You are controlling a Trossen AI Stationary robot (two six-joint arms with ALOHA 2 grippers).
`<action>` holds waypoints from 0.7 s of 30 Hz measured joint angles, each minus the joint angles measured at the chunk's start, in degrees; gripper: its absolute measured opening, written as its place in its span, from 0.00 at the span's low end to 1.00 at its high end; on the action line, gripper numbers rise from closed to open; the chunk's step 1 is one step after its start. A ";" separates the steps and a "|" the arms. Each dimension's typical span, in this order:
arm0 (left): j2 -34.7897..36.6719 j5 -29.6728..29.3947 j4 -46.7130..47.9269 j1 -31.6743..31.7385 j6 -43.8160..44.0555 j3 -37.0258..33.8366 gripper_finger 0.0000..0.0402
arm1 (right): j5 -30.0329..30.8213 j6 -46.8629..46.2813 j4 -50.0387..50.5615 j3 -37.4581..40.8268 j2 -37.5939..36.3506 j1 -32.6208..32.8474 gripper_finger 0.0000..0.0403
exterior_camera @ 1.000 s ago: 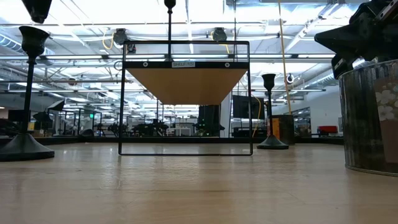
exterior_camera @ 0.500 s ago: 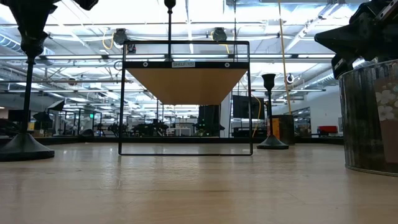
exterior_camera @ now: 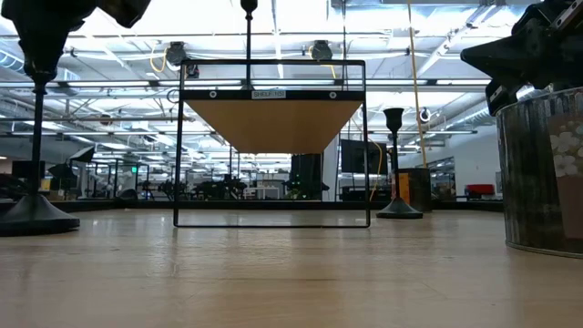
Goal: Pick & Place candle stick holders
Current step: Put the bottom black candle holder on the shelf
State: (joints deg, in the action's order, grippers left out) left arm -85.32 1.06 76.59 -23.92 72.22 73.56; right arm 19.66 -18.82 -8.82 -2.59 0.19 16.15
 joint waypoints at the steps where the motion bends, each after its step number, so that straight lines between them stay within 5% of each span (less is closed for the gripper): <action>1: 0.00 -0.02 -0.06 0.12 -0.08 0.04 0.05 | 0.01 0.01 0.00 0.01 0.00 0.01 0.00; 10: -0.29 2.57 0.13 1.31 -3.70 1.04 0.05 | 0.00 -0.01 -0.46 0.01 0.02 0.01 0.00; 21: -0.22 4.90 -0.91 1.37 -13.26 13.17 0.04 | -0.21 -7.02 -11.69 0.02 0.05 0.02 0.00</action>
State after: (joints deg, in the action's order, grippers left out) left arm -85.54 5.96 75.68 -22.54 58.97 86.73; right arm 19.45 -25.85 -20.51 -2.57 0.24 16.16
